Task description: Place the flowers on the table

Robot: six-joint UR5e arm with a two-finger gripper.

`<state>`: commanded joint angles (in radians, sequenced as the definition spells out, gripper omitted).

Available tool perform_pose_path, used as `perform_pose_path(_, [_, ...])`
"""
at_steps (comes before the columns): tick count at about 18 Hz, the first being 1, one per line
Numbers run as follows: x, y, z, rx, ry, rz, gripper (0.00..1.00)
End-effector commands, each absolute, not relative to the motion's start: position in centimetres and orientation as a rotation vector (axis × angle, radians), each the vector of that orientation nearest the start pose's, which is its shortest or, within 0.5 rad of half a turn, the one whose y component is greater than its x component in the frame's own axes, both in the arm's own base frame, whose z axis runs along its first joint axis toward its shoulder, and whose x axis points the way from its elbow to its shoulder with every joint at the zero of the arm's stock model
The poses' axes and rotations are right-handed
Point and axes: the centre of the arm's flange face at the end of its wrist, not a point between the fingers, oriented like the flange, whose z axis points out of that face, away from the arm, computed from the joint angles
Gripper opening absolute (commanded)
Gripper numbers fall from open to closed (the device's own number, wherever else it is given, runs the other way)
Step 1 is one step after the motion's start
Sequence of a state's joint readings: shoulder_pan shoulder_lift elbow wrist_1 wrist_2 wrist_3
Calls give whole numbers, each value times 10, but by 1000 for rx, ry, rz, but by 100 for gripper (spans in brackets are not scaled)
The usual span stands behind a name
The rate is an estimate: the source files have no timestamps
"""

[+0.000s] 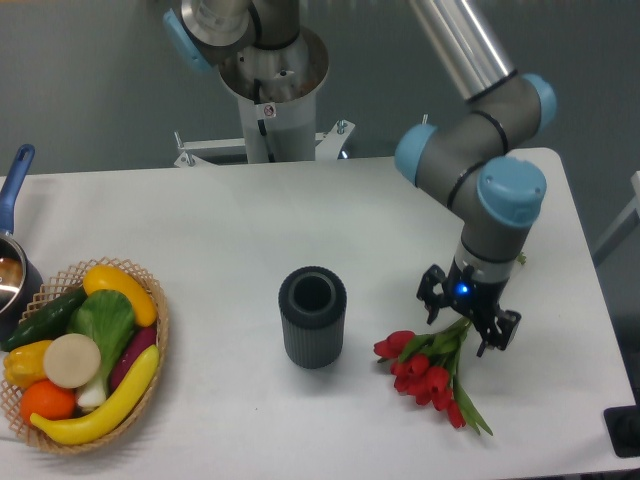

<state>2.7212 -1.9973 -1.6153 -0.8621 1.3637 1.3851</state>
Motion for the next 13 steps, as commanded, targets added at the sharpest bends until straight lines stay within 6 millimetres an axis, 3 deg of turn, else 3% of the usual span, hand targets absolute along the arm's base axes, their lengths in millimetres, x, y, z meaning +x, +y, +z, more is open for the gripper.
perform_pose_path(4, [-553,383,358,-2811,327,384,100])
perform_pose_path(7, [-564,373,386,-2811,315,405,100])
perform_pose_path(13, [-561,297,439,-2861,476,348,100])
